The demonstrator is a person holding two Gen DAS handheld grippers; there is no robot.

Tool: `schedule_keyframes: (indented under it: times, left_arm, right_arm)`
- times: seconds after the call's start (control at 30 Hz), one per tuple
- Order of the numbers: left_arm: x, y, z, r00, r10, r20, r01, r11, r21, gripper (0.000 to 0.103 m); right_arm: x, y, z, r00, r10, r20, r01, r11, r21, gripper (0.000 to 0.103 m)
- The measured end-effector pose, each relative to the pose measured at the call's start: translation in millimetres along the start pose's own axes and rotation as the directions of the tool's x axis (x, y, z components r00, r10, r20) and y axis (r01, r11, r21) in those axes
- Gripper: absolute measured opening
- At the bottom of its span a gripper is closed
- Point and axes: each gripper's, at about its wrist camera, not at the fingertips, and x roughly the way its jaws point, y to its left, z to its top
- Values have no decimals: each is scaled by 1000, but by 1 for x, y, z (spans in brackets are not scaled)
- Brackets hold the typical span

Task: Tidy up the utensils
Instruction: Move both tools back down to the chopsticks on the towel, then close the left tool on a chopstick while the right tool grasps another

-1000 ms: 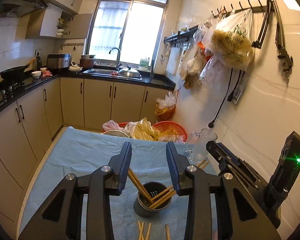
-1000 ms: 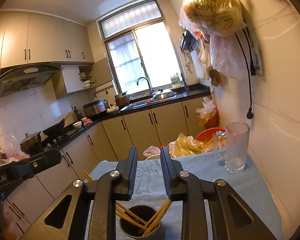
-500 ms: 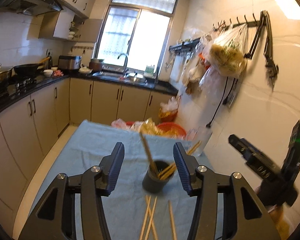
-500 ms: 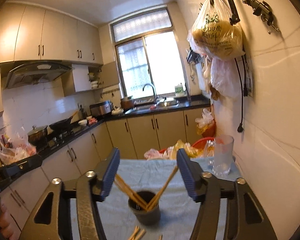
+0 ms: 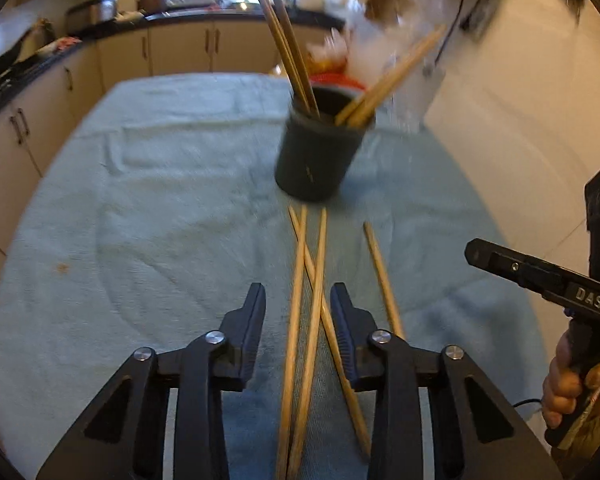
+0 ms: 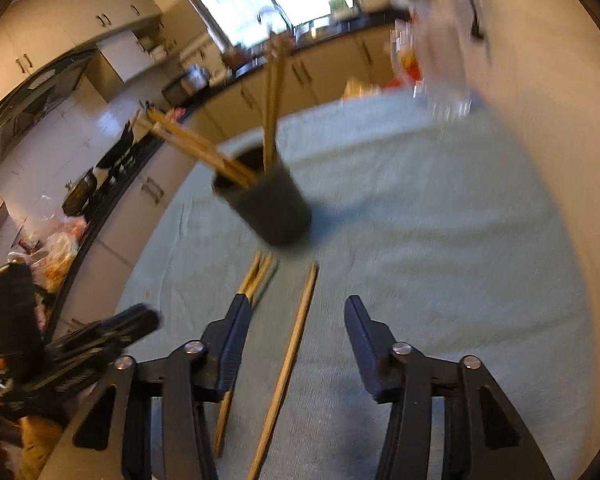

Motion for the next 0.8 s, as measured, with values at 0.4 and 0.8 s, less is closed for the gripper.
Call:
schedule_keyframes:
  times: [0.4,0.8]
  left_arm:
    - [60,0,8,996,27,-87,-24,999,40,16]
    - [52,24,2,990,51,-133,-66,992,-109,7]
  right_arm:
    - [69,23,-4,993,-67,-94,56,992,-116,50]
    - [93,35,-9,964,-252,-88,222,940,-260,15]
